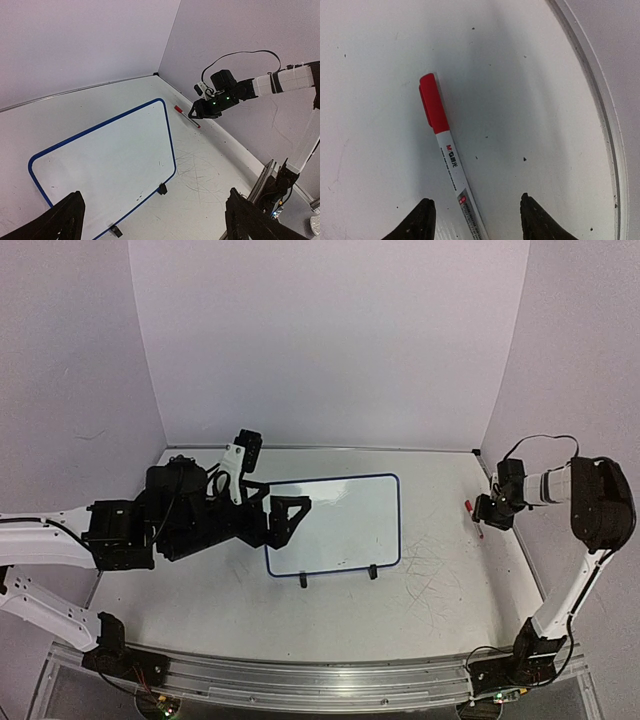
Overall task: Write a sentence on the whiteboard
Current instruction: Pick up the whiteboard marker from the corner of the board.
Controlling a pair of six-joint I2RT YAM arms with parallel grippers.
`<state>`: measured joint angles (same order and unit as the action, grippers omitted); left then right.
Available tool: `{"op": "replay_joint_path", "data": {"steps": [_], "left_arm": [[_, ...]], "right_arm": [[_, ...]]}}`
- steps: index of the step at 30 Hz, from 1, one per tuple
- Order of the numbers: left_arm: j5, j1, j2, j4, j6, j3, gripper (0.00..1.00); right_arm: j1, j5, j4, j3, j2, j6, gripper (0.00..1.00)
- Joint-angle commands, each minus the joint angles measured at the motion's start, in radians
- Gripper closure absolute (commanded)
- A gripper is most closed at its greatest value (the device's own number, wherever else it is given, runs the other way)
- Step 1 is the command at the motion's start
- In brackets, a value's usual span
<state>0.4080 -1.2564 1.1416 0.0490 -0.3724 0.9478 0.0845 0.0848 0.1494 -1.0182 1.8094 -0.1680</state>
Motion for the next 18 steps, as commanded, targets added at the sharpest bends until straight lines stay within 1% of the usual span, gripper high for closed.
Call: {"op": "replay_joint_path", "data": {"steps": [1,3,7,9,11,13,15,18], "left_arm": [[0.007,0.008,-0.006,-0.032,0.04,0.051,0.01],[0.0,0.01,0.005,-0.033,0.048,0.063,0.01],[-0.013,0.015,0.031,-0.035,0.059,0.083,0.01],[-0.013,0.014,0.04,-0.036,0.065,0.093,0.01],[-0.006,0.015,0.046,-0.035,0.071,0.103,0.01],[0.0,0.016,0.046,-0.036,0.073,0.106,0.0],[0.01,0.019,0.049,-0.037,0.078,0.111,0.01],[0.029,0.022,0.06,-0.035,0.083,0.124,0.01]], "right_arm": [[0.0,0.016,0.038,-0.059,0.051,0.029,0.47],[-0.001,0.01,0.046,-0.063,0.066,0.033,0.5],[-0.003,-0.015,0.061,-0.079,0.1,0.04,0.61],[-0.009,-0.037,0.068,-0.083,0.108,0.043,0.69],[-0.016,-0.049,0.07,-0.082,0.11,0.045,0.8],[-0.026,-0.06,0.071,-0.078,0.102,0.044,0.88],[-0.036,-0.068,0.066,-0.07,0.085,0.046,0.94],[-0.05,-0.074,0.036,-0.043,0.04,0.039,1.0]]}}
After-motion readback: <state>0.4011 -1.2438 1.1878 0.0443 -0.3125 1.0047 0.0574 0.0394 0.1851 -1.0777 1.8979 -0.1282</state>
